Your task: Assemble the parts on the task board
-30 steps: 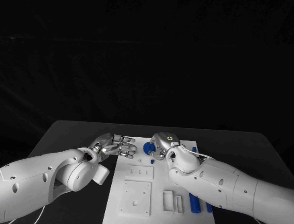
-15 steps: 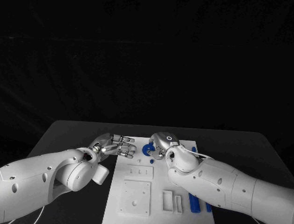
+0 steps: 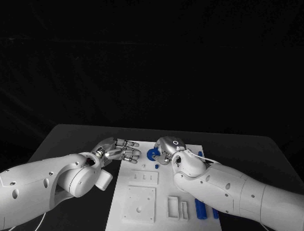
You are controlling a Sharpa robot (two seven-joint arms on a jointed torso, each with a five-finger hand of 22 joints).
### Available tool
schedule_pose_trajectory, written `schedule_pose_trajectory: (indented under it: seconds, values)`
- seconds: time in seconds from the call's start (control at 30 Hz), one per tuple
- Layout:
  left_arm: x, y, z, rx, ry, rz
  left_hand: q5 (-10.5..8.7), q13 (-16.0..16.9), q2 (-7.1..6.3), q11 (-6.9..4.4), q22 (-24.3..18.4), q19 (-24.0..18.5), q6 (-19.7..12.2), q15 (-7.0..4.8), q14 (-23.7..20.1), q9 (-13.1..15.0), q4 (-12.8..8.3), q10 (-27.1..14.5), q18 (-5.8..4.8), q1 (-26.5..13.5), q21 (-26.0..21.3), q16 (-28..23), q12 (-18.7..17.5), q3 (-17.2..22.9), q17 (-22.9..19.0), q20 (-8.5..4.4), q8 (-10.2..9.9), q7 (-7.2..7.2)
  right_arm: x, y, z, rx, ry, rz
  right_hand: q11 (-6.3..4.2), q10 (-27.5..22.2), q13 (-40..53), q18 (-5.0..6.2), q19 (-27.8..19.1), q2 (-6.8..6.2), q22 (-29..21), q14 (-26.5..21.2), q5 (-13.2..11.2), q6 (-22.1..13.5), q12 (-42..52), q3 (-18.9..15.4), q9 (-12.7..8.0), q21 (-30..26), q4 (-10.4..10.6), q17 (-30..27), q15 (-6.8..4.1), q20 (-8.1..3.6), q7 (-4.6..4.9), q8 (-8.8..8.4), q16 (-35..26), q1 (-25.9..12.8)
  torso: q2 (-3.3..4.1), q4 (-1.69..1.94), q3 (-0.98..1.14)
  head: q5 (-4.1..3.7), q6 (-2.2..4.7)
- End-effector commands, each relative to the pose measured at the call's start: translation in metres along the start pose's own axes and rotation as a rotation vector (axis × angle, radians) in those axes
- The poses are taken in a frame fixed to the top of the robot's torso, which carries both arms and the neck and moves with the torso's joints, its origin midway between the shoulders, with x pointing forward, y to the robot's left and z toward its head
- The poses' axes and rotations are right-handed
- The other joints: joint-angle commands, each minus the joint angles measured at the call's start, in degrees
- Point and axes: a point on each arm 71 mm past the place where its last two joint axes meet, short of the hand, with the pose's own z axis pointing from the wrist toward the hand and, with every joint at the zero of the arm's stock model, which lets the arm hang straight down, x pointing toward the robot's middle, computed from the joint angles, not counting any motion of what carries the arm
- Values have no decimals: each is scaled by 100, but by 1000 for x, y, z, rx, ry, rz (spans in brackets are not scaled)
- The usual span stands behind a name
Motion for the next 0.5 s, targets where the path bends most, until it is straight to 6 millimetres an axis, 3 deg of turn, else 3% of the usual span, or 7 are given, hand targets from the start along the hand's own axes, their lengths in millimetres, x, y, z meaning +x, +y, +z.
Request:
schedule_pose_trajectory:
  seconds: [0.03,0.23,0.4,0.5]
  values:
    - [2,-1,0,7,15,0,34,9,-20,24,-5,21,-36,5,-32,3,33,-31,12,-43,-15,-1,27,-6,8,14,11,-5,0,0,-2,-13,12,15,-11,-24,13,96,245,17,-6,2,38,55,-5,-21,5,-23,29,1,8,10,-6,-16,-30,-70,1,1,4,3,0]
    - [-1,-1,-1,8,7,1,33,9,-28,25,-7,35,-58,7,-33,2,45,-41,13,-40,-38,-1,29,-3,8,14,10,-1,-12,-10,-5,-14,-13,66,-8,-4,32,97,251,28,6,4,68,-54,21,1,0,20,16,20,1,2,5,-23,-13,-49,-4,-18,2,11,4]
    - [-4,0,-2,9,-1,1,33,9,-28,25,-7,35,-58,7,-33,2,45,-41,13,-40,-38,-1,29,-3,8,14,10,-1,-35,-27,-7,-13,-45,123,-4,-1,54,104,248,41,12,2,116,-99,44,-47,-1,50,-20,46,6,7,15,-22,11,-32,-12,-59,5,22,36]
    - [-7,0,-4,11,-8,1,41,9,-30,20,-5,39,-35,4,-32,3,40,-34,12,-34,-46,-1,28,0,8,12,12,-5,-53,-39,-9,-26,-73,150,-5,3,64,103,247,48,18,3,126,-93,54,-72,0,66,-31,51,9,8,16,-21,15,-28,-19,-113,18,60,65]
